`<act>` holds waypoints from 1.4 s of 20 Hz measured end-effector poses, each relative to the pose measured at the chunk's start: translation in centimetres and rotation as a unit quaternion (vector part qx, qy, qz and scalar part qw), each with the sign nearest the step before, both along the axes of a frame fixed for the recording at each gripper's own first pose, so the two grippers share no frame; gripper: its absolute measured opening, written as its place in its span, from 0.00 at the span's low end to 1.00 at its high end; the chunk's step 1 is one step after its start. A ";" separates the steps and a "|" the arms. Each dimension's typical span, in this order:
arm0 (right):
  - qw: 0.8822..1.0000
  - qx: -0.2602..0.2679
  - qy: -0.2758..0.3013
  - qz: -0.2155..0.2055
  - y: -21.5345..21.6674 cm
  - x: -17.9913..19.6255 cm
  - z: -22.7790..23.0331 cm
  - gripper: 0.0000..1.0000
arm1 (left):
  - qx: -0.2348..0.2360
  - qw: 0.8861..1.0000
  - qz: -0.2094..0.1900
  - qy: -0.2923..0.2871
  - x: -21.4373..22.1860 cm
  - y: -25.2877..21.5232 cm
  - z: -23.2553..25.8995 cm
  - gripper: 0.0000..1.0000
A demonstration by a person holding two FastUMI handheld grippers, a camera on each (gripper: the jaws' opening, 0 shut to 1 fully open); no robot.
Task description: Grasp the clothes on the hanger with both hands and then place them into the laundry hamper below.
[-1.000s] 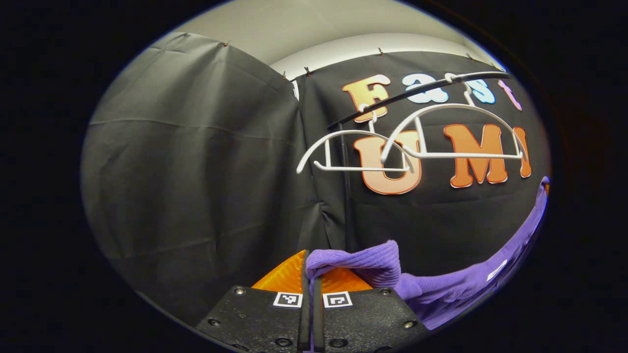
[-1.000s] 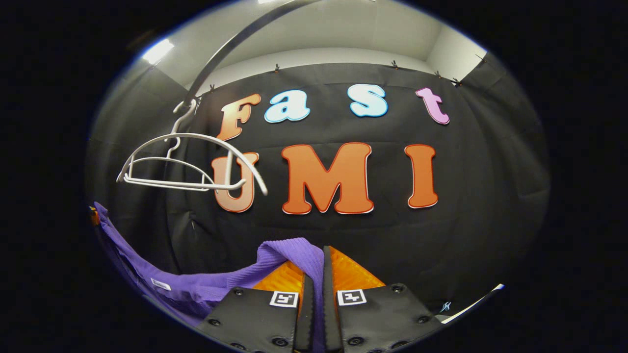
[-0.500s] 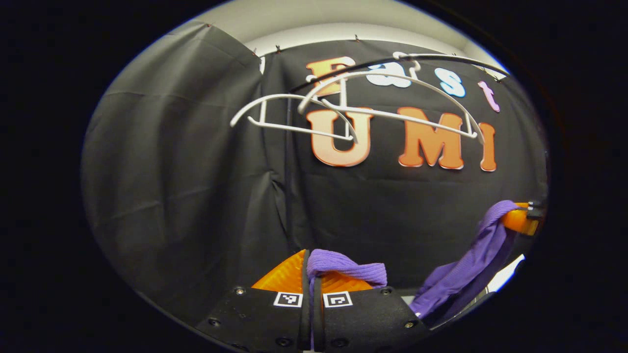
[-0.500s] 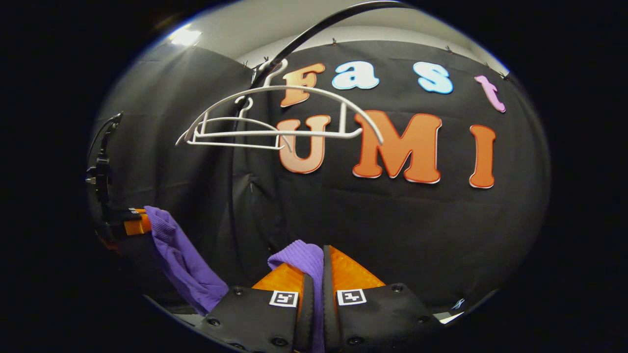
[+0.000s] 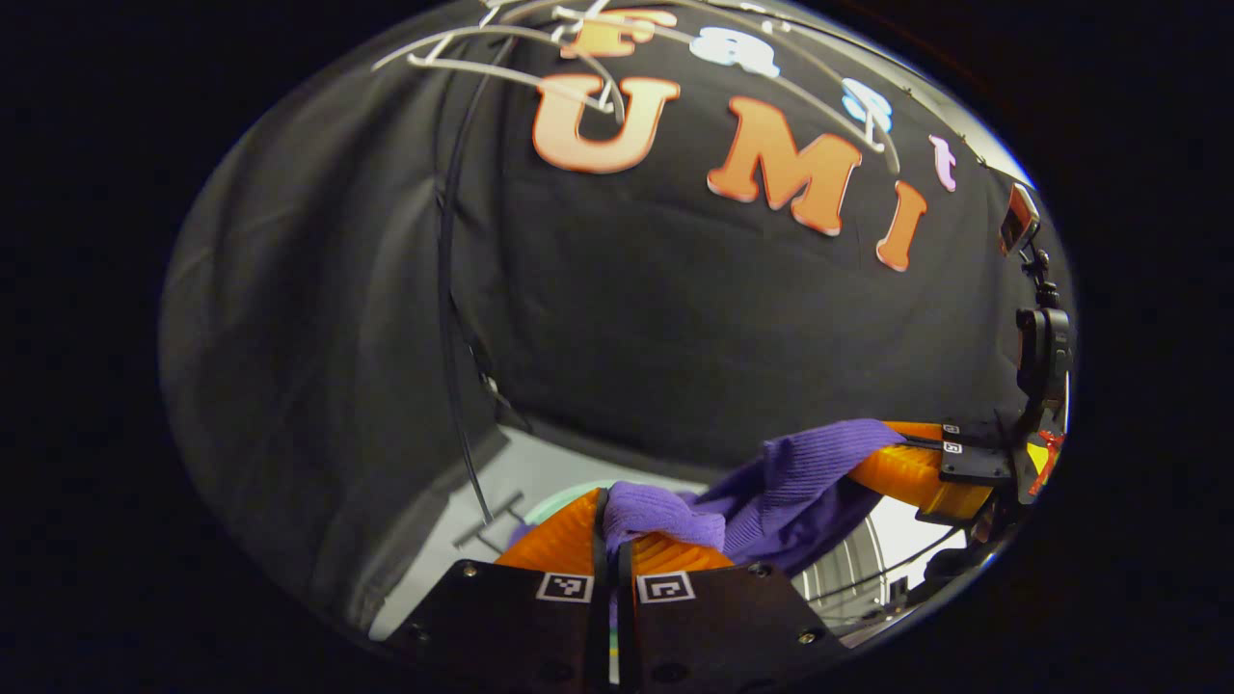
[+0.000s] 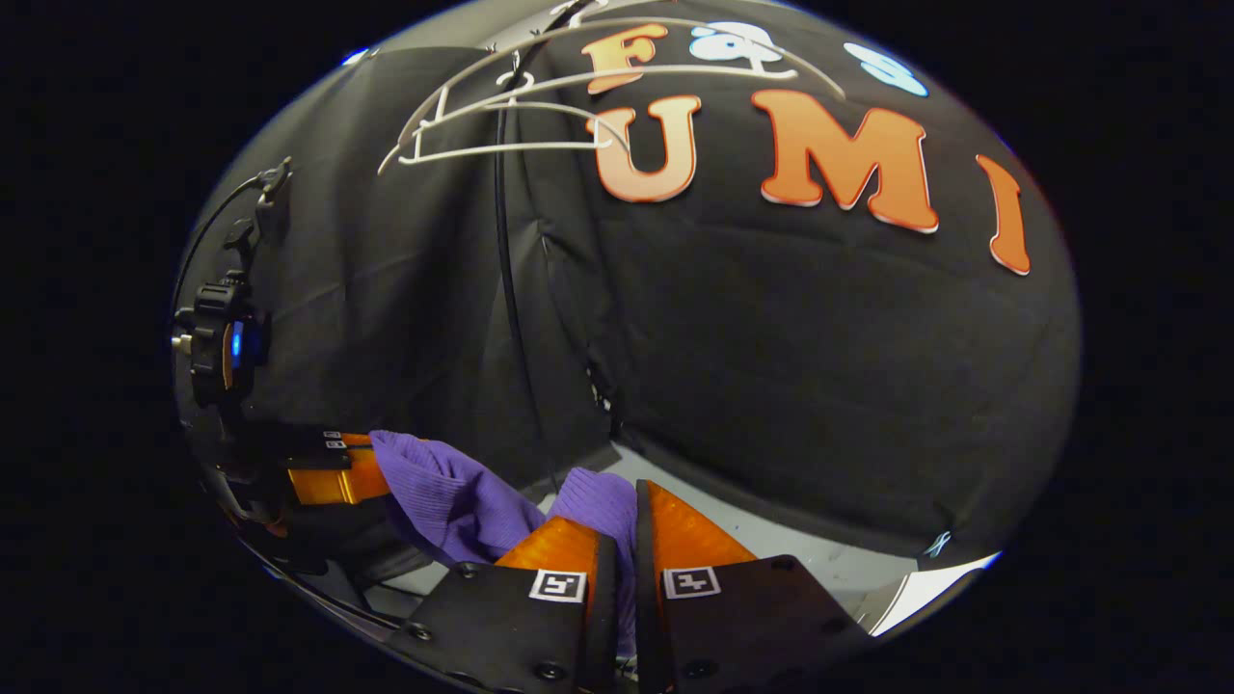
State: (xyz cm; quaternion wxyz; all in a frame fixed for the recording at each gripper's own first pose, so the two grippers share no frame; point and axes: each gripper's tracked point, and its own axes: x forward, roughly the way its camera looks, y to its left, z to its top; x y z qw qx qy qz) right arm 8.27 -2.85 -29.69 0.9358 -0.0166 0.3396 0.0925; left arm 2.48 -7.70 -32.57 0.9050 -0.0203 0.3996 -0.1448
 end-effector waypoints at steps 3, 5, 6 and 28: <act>0.998 0.001 0.060 0.001 0.6 -2.2 -3.9 0.16 | 0.019 0.999 -0.012 0.043 -1.3 -0.8 -3.1 0.05; 0.996 0.000 0.085 -0.007 0.2 -3.0 -5.4 0.10 | 0.030 0.997 -0.016 0.065 -2.1 -0.9 -4.7 0.05; 0.996 0.003 0.092 -0.013 0.1 -3.1 -6.1 0.16 | 0.034 0.997 -0.019 0.070 -2.5 -1.1 -5.0 0.05; 0.991 0.026 0.124 -0.042 -0.6 -4.5 -9.0 0.99 | 0.057 0.995 0.059 0.048 -1.7 3.8 -5.0 0.96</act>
